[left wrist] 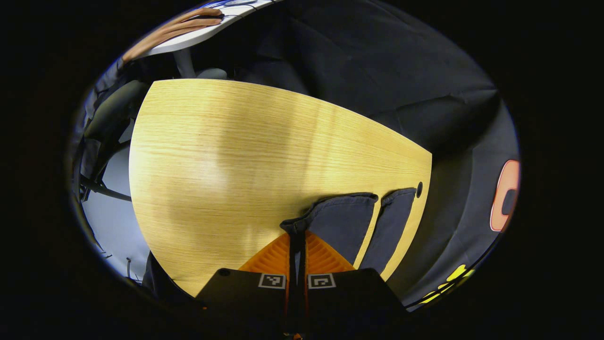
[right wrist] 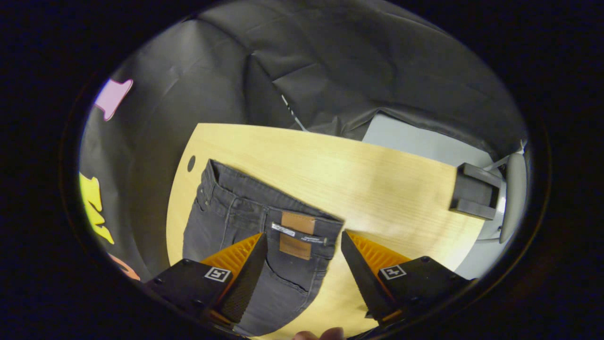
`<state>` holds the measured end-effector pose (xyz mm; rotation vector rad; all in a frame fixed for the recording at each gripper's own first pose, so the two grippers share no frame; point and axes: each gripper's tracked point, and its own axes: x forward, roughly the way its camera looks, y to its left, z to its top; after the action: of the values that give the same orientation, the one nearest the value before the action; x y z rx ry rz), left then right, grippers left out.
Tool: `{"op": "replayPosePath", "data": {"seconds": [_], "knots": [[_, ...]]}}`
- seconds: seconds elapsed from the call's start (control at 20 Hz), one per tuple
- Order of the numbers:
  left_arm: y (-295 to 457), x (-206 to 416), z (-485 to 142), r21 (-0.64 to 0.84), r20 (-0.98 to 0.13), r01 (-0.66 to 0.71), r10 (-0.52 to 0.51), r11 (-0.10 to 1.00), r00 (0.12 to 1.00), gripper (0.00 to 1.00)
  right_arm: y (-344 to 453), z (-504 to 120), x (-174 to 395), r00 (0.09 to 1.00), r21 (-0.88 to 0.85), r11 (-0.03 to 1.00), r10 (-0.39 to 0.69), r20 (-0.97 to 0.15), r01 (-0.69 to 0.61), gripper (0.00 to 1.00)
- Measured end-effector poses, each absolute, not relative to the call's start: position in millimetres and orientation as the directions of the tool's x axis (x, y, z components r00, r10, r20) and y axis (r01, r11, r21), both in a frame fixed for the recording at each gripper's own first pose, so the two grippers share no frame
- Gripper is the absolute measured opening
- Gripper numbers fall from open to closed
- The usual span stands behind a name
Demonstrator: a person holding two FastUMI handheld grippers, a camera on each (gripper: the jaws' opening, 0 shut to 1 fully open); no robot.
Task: Grasp the waist and the cuffs of the jeans and fold them to make the two legs overlap; first hold the waist and fold one-third of the jeans toward the cuffs, then hold the cuffs and fold the remaining one-third in the same direction to finish folding.
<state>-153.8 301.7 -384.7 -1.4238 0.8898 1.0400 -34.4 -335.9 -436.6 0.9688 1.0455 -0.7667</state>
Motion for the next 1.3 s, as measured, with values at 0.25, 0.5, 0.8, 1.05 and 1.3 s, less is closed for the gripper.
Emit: {"op": "replayPosePath", "data": {"seconds": [0.25, 0.5, 0.8, 1.05, 1.3], "knots": [[299, -150, -388, -0.33, -0.944, -0.937, 0.022, -0.114, 0.33, 0.04, -346, -447, -50, 0.228, 0.156, 0.415, -0.13, -0.965, 0.896, 0.73], [299, -147, -390, -0.332, -0.943, -0.937, 0.023, -0.111, 0.332, 0.03, -350, -446, -49, 0.216, 0.158, 0.409, -0.1, -0.971, 0.899, 0.08], [295, -139, -371, -0.362, -0.931, -0.921, 0.009, -0.141, 0.365, 0.04, -342, -424, -37, 0.314, 0.281, 0.374, -0.029, -0.949, 0.884, 0.0], [291, -100, -336, -0.426, -0.903, -0.893, 0.018, -0.148, 0.428, 0.03, -325, -379, -1, 0.414, 0.396, 0.354, 0.027, -0.91, 0.847, 0.01], [297, -70, -313, -0.398, -0.913, -0.88, 0.014, -0.258, 0.409, 0.04, -318, -337, 42, 0.516, 0.528, 0.181, 0.111, -0.849, 0.83, 0.01]]}}
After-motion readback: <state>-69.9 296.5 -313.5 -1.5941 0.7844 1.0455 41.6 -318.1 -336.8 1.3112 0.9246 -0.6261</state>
